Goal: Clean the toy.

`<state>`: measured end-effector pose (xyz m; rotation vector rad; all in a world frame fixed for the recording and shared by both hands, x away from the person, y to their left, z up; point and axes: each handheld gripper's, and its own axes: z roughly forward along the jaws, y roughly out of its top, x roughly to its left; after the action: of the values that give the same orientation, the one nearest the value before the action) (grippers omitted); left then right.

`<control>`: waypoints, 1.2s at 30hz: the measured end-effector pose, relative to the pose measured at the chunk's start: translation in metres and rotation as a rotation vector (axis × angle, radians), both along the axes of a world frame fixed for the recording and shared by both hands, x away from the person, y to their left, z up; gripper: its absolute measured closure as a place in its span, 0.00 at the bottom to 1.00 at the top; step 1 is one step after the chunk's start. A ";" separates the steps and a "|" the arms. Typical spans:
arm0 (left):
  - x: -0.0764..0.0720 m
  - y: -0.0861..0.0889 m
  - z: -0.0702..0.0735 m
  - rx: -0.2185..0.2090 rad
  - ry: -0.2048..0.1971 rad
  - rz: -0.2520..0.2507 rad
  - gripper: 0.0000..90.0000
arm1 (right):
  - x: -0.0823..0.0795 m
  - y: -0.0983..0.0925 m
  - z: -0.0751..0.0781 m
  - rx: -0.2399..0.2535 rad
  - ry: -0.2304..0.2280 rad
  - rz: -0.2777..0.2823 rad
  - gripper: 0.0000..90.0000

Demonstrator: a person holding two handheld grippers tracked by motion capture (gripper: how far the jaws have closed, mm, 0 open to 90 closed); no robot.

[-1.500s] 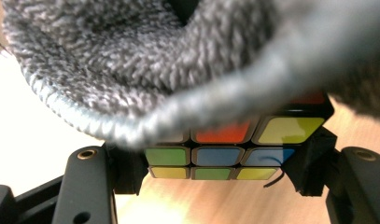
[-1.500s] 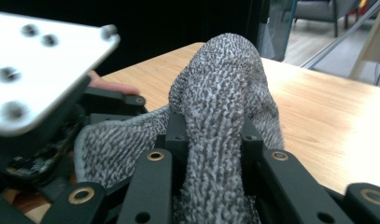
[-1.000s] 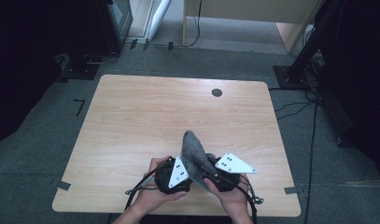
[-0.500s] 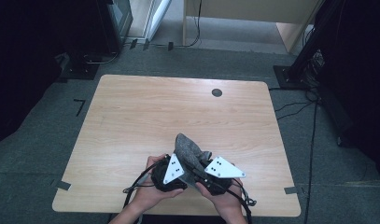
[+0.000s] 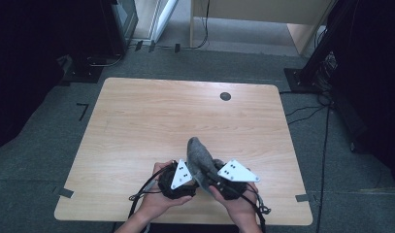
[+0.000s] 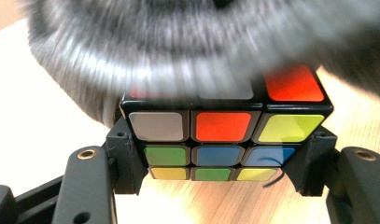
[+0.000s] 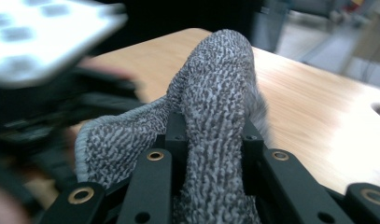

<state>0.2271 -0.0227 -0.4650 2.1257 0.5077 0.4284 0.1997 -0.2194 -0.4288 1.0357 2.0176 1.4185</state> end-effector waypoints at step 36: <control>0.000 0.004 0.003 -0.059 0.008 0.013 0.39 | -0.006 0.008 0.010 -0.063 -0.076 0.094 0.79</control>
<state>0.2273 -0.0183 -0.4623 2.0692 0.5320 0.4078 0.1933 -0.2113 -0.4193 0.8583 2.0657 1.4104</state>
